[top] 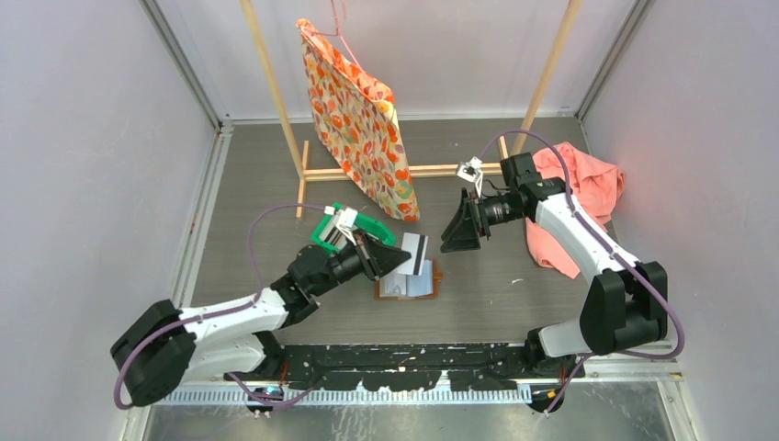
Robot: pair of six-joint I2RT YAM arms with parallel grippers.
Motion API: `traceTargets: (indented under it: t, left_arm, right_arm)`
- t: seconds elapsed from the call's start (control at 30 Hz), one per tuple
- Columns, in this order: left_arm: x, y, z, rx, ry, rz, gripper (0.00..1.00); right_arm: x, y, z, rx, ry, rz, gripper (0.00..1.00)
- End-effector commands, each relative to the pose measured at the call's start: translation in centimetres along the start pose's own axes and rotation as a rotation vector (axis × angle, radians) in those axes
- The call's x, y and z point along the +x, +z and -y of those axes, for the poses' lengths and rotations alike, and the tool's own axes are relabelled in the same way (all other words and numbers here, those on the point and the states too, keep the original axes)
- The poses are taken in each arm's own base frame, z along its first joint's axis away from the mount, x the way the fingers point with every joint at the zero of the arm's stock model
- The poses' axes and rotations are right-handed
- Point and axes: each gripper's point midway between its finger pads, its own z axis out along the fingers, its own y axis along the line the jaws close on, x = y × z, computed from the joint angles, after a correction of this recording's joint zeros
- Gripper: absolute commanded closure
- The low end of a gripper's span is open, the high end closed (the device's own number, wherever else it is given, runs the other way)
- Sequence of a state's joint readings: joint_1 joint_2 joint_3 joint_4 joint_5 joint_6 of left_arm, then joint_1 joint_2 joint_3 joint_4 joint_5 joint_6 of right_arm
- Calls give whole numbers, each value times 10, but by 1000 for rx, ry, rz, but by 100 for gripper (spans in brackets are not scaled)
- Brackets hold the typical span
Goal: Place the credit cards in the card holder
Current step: Pick up the credit card from the storage box.
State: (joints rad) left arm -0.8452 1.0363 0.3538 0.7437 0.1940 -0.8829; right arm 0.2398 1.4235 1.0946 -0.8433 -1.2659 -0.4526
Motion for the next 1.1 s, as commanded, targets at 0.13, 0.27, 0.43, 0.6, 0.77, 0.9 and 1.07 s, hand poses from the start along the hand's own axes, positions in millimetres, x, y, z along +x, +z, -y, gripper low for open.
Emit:
traceTargets:
  t: [0.13, 0.27, 0.43, 0.6, 0.77, 0.9, 1.07]
  left_arm:
    - [-2, 31, 28, 44, 71, 189, 100]
    - [6, 40, 23, 40, 62, 193, 100]
    - [4, 43, 24, 48, 43, 217, 100]
    - [-1, 44, 28, 56, 15, 234, 100]
    - [0, 47, 31, 67, -5, 224, 100]
    - [-1, 48, 32, 80, -24, 238, 100]
    - [3, 49, 25, 66, -38, 227, 98]
  right_arm:
    - [-17, -5, -15, -34, 66, 116, 26]
    - [-21, -5, -17, -52, 98, 118, 25]
    - [-20, -3, -3, -4, 144, 117, 28]
    - [-16, -2, 2, -4, 165, 111, 34]
    - [-18, -1, -5, -37, 161, 110, 45]
    - [-19, 0, -7, -51, 157, 107, 71]
    - [-19, 0, -8, -62, 160, 107, 99]
